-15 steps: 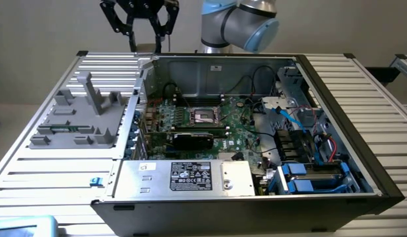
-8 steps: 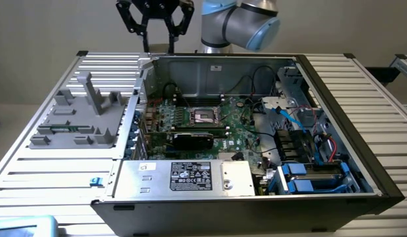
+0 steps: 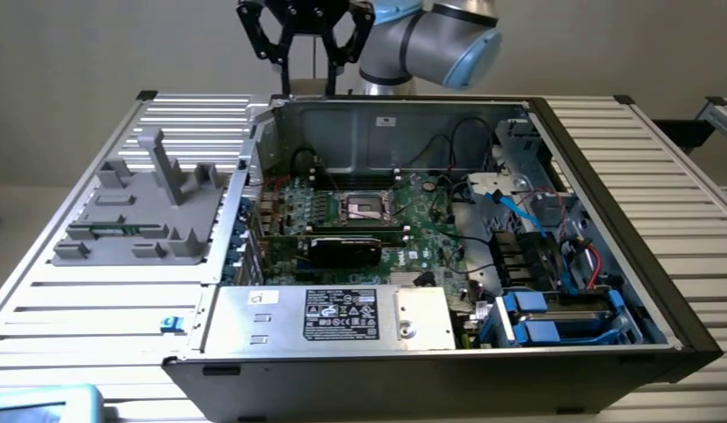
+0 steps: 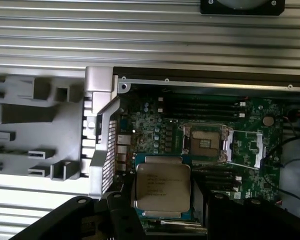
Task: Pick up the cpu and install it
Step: 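Pick up the cpu and move it towards the insertion slot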
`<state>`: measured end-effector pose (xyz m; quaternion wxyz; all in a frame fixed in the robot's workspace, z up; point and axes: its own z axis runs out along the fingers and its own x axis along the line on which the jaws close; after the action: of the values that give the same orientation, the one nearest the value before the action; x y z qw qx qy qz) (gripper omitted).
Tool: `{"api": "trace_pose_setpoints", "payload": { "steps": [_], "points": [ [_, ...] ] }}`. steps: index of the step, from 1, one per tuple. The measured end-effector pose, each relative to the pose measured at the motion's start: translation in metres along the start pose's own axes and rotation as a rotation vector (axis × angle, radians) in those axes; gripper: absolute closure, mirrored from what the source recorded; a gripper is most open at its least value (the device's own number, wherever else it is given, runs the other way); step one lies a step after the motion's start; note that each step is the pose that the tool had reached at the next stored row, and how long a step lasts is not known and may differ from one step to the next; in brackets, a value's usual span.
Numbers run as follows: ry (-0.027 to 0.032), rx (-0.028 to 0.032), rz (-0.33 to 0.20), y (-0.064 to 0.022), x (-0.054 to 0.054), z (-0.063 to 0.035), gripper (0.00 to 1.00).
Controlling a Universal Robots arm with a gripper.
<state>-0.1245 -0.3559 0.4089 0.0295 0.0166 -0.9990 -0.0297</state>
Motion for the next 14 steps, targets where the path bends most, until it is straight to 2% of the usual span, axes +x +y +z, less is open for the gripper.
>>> {"api": "trace_pose_setpoints", "payload": {
  "steps": [8,14],
  "points": [
    [-0.0004,-0.0007,0.005,-0.0011,-0.023,0.0051,0.46],
    [-0.001,-0.0039,0.012,-0.0015,-0.037,0.0118,0.46]
  ]
}}
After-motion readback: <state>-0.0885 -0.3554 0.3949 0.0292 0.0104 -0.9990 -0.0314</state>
